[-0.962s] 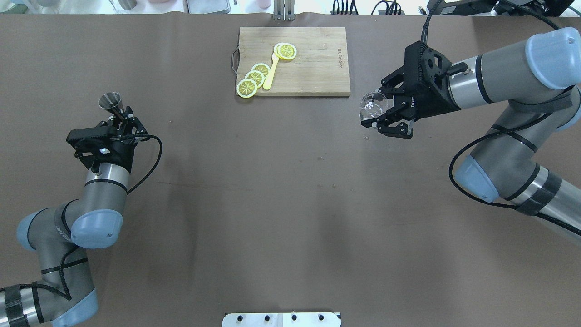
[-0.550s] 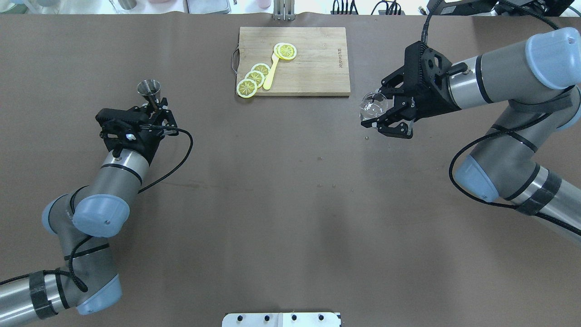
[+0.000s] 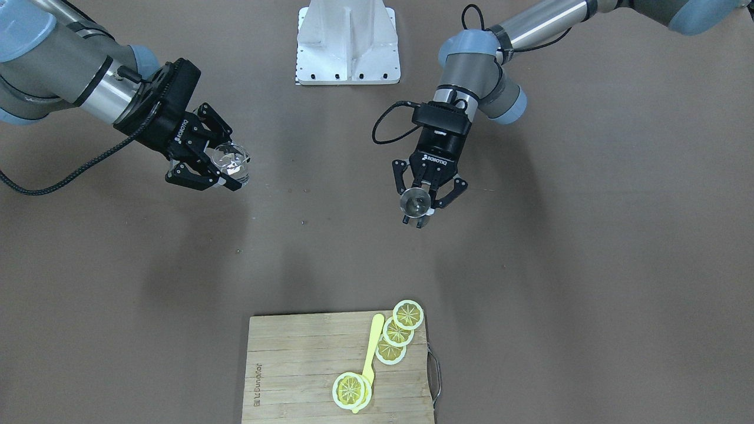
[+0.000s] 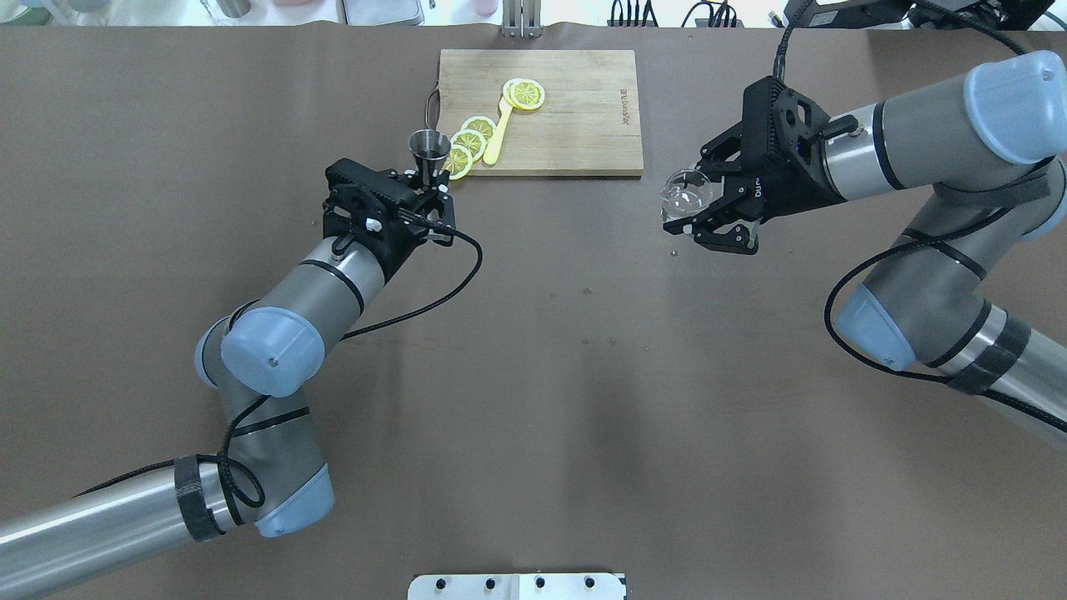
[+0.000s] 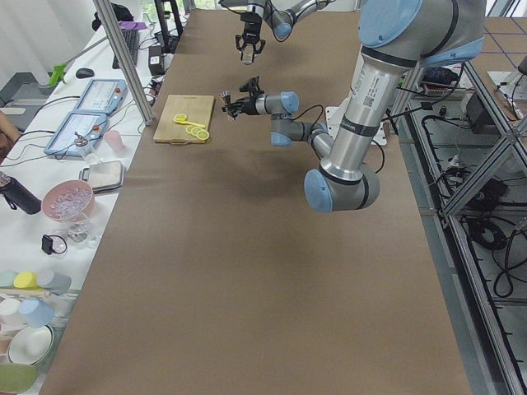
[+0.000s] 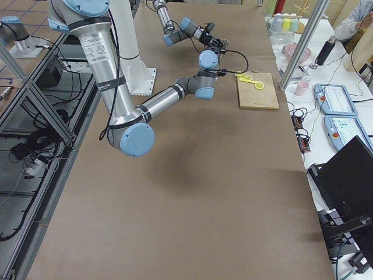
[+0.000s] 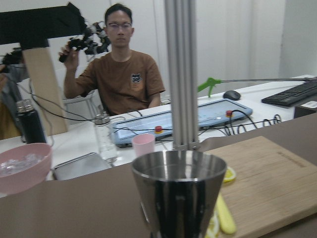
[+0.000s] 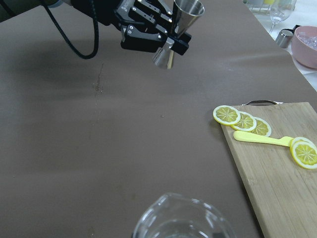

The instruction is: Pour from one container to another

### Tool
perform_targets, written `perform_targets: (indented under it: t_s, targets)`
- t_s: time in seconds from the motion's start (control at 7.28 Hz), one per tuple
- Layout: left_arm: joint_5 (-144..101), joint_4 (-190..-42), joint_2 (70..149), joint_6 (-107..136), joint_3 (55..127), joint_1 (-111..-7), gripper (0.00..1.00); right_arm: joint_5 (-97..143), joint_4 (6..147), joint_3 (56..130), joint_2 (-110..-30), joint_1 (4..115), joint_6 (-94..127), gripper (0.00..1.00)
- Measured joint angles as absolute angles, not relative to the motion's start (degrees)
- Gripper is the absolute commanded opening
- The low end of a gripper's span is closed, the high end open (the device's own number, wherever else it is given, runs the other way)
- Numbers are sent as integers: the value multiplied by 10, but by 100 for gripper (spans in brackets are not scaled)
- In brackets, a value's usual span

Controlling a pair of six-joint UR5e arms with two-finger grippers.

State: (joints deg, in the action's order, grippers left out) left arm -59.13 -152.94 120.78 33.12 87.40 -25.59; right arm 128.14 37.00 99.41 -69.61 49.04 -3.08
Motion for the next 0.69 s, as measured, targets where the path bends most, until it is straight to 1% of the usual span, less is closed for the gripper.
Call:
perform_targets:
  t_s: [0.27,0.69]
  targets:
    - [-658,-1556,1230,272,872,-256,0,1281,370,994,-697,490,-31,0]
    - [-680,-1569,1235,261,872,-240,0,1281,370,993,-699,491,-31,0]
